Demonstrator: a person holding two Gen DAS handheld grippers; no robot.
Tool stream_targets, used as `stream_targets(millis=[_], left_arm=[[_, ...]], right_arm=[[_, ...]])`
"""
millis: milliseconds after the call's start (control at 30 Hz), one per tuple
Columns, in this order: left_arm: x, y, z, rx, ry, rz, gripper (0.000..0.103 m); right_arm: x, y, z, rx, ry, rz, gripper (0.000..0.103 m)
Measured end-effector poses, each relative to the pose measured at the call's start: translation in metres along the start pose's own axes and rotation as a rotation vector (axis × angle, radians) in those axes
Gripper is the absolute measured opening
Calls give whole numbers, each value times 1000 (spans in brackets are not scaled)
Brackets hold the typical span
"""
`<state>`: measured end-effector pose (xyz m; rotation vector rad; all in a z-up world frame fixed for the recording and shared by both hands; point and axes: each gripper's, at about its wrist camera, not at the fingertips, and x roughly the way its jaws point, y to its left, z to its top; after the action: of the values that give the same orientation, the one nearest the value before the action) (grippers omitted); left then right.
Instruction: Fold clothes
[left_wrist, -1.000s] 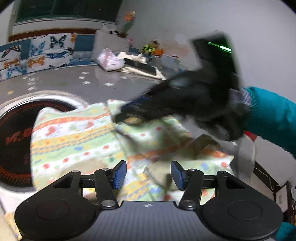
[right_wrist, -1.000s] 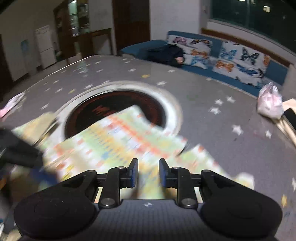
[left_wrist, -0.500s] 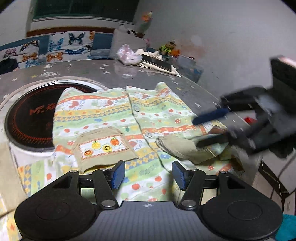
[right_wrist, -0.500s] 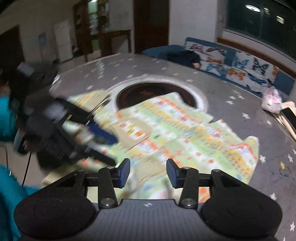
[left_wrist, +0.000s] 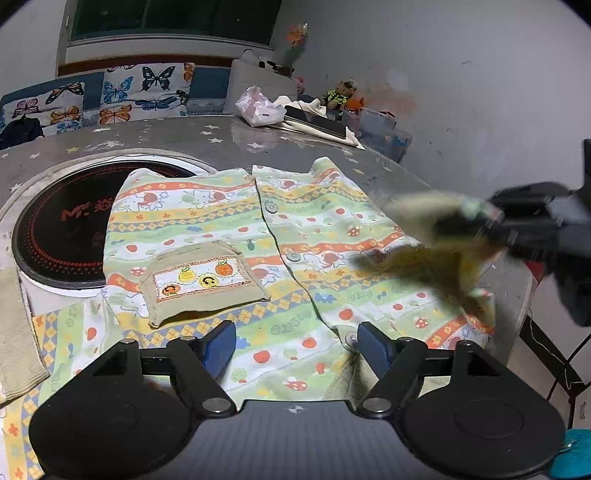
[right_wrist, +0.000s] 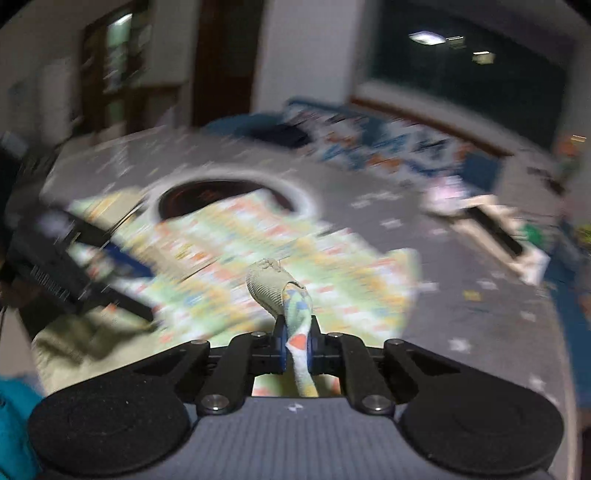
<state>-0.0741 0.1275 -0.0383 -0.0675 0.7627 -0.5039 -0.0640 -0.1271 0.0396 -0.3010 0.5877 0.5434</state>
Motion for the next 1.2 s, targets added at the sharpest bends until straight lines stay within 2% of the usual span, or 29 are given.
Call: stream_targets(millis=[167,233,367,467,500,567,633,733,833,1100,1200], left_arm=[[0,-1,-1,7,0,0,77],[0,-1,-1,10,0,-1,77],[0,-2,-2,15,0,1,78],[0,-4,-2,22,2,3,79],[0,-4,-2,24,3,4,80],[0,-5,-3,26,5,6,80],[0,-6,-2,28,8,7,81],[1,-7,-2,26,8,11,83],[2,-8,-2,23,8,16,83],[-10,-1,-5,-35,-7,36,82],[-24,9,-8,-71,-42,64,83]], right_arm=[[-41,-54,-17,190,-69,-219,8],[-54,-73,-29,256,-73,-303,8],[-65,-101,-59,367,-46,-408,8],[-62,-115,-84,442,4,-446,18],[-60,-118,-92,466,26,-463,28],[-56,-124,-106,513,62,-492,28],[-60,-127,-115,558,64,-510,36],[-67,-123,-116,552,30,-512,40],[-63,-111,-107,507,-6,-449,49],[-20,-88,-101,458,5,-307,51],[-15,-94,-109,497,24,-329,52]])
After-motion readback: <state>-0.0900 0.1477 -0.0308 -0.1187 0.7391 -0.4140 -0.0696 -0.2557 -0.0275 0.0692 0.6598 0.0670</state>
